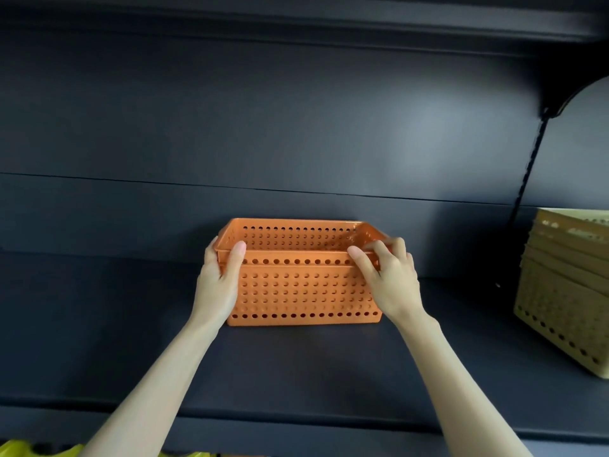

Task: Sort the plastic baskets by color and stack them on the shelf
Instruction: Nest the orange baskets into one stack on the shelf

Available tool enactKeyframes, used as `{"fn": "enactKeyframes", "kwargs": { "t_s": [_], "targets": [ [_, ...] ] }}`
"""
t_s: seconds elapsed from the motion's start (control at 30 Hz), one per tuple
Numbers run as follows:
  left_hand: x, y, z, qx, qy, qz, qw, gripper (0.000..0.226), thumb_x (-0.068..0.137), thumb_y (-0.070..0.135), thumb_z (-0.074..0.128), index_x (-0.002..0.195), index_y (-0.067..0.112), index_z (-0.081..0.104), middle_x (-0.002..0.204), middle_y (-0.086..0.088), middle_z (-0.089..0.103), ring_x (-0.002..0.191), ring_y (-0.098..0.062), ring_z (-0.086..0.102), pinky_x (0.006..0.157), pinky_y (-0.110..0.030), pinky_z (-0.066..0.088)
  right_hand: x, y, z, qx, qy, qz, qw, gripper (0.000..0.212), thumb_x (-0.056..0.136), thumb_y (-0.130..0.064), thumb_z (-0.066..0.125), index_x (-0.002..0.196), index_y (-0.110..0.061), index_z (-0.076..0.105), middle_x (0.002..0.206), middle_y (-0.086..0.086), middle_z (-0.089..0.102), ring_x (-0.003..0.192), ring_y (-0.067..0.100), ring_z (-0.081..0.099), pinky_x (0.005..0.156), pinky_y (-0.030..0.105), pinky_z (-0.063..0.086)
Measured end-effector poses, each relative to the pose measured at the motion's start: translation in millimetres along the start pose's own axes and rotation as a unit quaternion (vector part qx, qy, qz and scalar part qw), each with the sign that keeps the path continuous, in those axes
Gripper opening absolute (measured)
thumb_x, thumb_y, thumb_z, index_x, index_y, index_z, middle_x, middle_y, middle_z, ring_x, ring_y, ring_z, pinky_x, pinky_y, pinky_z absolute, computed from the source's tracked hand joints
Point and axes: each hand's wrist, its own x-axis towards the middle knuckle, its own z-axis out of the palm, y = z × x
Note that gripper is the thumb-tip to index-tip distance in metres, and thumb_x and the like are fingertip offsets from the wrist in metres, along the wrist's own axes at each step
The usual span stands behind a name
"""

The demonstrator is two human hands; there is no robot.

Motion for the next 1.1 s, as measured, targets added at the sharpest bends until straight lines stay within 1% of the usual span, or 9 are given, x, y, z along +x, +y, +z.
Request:
{"fn": "enactKeyframes", "kwargs": {
  "t_s": [0.13,0.23,0.33,0.43,0.57,0.63,0.73,0.83,1.1],
  "targets": [
    [-2.6,11.2,-5.8,0.093,0.036,0.024,0.995,0.052,0.091,0.044,0.050,0.132,0.012,0.044,0.112,0.002,0.055,0.104,-0.014,0.051,0.085,-0.027,0.038,0.6,-2.6,-10.4,0.014,-0.034,0.008,0.999,0.051,0.085,-0.065,0.040,0.111,-0.025,0.060,0.119,-0.004,0.046,0.110,0.023,0.050,0.090,0.047,0.047],
    [-5.0,24.1,-10.3,0.209,0.087,0.094,0.969,0.038,0.089,0.032,0.059,0.119,0.010,0.053,0.120,-0.008,0.053,0.110,-0.022,0.047,0.089,-0.033,0.035,-1.8,-5.4,-28.6,0.022,-0.043,0.002,0.999,0.046,0.088,-0.054,0.049,0.118,-0.020,0.058,0.118,-0.001,0.049,0.102,0.023,0.058,0.088,0.046,0.050],
    [-14.4,48.4,-4.1,0.279,0.047,0.158,0.946,0.023,0.088,0.024,0.060,0.107,0.012,0.060,0.119,-0.007,0.055,0.114,-0.027,0.047,0.092,-0.037,0.036,-9.3,-6.5,-58.7,-0.023,-0.011,-0.020,0.999,0.039,0.090,-0.042,0.054,0.118,-0.015,0.057,0.115,0.002,0.051,0.096,0.026,0.058,0.082,0.043,0.051],
    [-34.4,79.9,12.1,0.279,0.003,0.231,0.932,0.017,0.089,0.024,0.057,0.103,0.015,0.061,0.111,0.000,0.058,0.105,-0.021,0.054,0.089,-0.040,0.044,-23.3,-2.0,-97.1,-0.017,0.044,-0.037,0.998,0.035,0.089,-0.037,0.057,0.115,-0.014,0.059,0.116,0.003,0.055,0.099,0.026,0.058,0.084,0.042,0.049],
    [-77.4,121.7,49.1,0.266,-0.040,0.331,0.904,0.017,0.090,0.022,0.057,0.104,0.014,0.060,0.101,0.003,0.064,0.093,-0.012,0.058,0.080,-0.028,0.043,-51.4,14.6,-156.6,-0.015,0.100,-0.066,0.993,0.025,0.087,-0.029,0.060,0.108,-0.016,0.062,0.110,0.001,0.061,0.096,0.023,0.060,0.083,0.042,0.050],
    [-104.9,138.1,73.0,0.267,-0.064,0.361,0.891,0.014,0.090,0.025,0.057,0.100,0.016,0.060,0.094,0.004,0.065,0.088,-0.014,0.062,0.077,-0.033,0.048,-71.4,28.7,-190.9,-0.015,0.122,-0.070,0.990,0.020,0.087,-0.027,0.061,0.104,-0.015,0.064,0.103,0.001,0.065,0.094,0.020,0.062,0.082,0.041,0.050],
    [-154.9,155.5,112.6,0.262,-0.092,0.388,0.879,0.024,0.087,0.037,0.047,0.096,0.019,0.059,0.085,0.006,0.066,0.078,-0.020,0.064,0.068,-0.039,0.052,-109.5,60.1,-243.6,-0.029,0.131,-0.068,0.989,0.015,0.088,-0.025,0.061,0.099,-0.015,0.066,0.097,0.000,0.067,0.089,0.019,0.062,0.077,0.036,0.049],
    [-215.3,165.0,155.7,0.254,-0.118,0.403,0.871,0.028,0.085,0.040,0.043,0.093,0.019,0.060,0.080,0.007,0.067,0.072,-0.019,0.065,0.061,-0.037,0.052,-152.2,104.1,-293.4,-0.052,0.119,-0.052,0.990,0.016,0.089,-0.026,0.059,0.099,-0.015,0.065,0.098,-0.003,0.066,0.089,0.019,0.062,0.076,0.037,0.049],
    [-333.4,191.5,283.2,0.241,-0.221,0.409,0.852,0.032,0.085,0.046,0.038,0.085,0.023,0.061,0.076,0.011,0.065,0.066,-0.016,0.063,0.057,-0.036,0.052,-224.2,212.4,-410.9,-0.103,0.118,-0.009,0.988,0.014,0.088,-0.022,0.061,0.098,-0.014,0.067,0.097,-0.001,0.064,0.082,0.022,0.063,0.074,0.043,0.051]
  ]
}}
